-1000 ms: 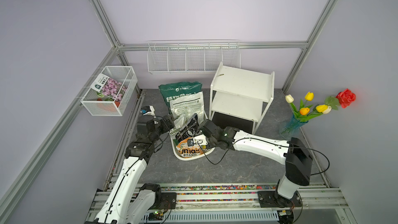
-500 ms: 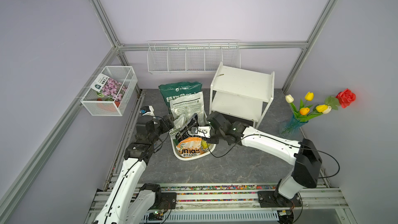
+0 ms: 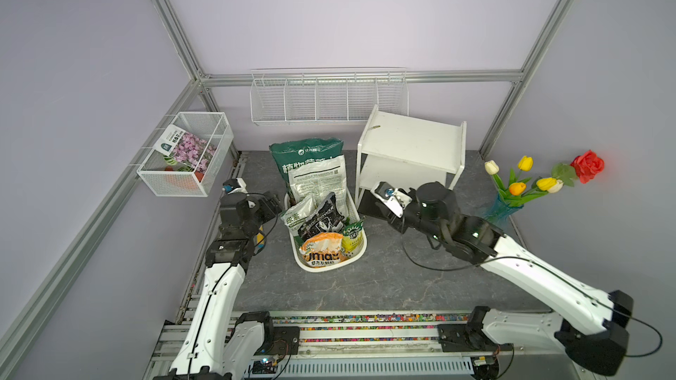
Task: Take down the fertilizer bag from the shelf
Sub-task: Reset both arms
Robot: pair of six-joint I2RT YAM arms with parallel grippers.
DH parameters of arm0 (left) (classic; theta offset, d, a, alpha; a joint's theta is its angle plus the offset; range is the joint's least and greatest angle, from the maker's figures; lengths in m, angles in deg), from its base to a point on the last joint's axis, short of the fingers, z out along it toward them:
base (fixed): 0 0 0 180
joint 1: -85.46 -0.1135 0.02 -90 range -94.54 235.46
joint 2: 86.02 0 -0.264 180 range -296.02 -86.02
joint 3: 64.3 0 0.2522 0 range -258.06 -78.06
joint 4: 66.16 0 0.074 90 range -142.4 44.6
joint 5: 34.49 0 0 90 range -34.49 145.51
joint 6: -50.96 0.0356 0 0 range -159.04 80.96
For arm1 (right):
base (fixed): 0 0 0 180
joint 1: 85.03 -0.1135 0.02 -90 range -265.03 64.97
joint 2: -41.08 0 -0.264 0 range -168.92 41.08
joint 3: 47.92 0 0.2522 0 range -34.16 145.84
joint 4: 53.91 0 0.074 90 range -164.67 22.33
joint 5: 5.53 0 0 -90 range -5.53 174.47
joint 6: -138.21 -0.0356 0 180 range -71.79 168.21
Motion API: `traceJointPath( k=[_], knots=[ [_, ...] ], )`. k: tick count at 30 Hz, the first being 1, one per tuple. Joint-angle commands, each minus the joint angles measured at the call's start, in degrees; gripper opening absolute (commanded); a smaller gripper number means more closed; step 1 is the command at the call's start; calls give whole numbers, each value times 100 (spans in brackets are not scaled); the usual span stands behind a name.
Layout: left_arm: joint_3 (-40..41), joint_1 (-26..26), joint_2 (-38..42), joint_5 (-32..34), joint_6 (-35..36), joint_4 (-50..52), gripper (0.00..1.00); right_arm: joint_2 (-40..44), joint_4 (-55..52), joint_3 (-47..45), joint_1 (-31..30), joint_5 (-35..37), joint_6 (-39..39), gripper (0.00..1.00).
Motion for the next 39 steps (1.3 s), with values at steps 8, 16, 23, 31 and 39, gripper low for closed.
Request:
traceJointPath(
  k=[8, 16, 23, 31, 39],
  knots=[
    [898, -198, 671, 901, 361, -665, 91, 2038, -1201, -1858, 373, 2841, -3122, 0],
    [2264, -198, 927, 1557, 619, -2156, 90, 1849, 209, -3042, 2656, 2237, -3084, 0],
    [2314, -198, -405, 1383, 1507, -3120, 87, 443, 2299, -3499, 4589, 760, -3002, 0],
    [2363, -206, -1784, 1420, 1931, -4623, 87, -1145, 4604, -3841, 4891, 1270, -2640, 0],
    [2014, -198, -2552, 864, 2267, -5164, 89, -1767, 5068, -3814, 5106, -275, -2399, 0]
  ],
)
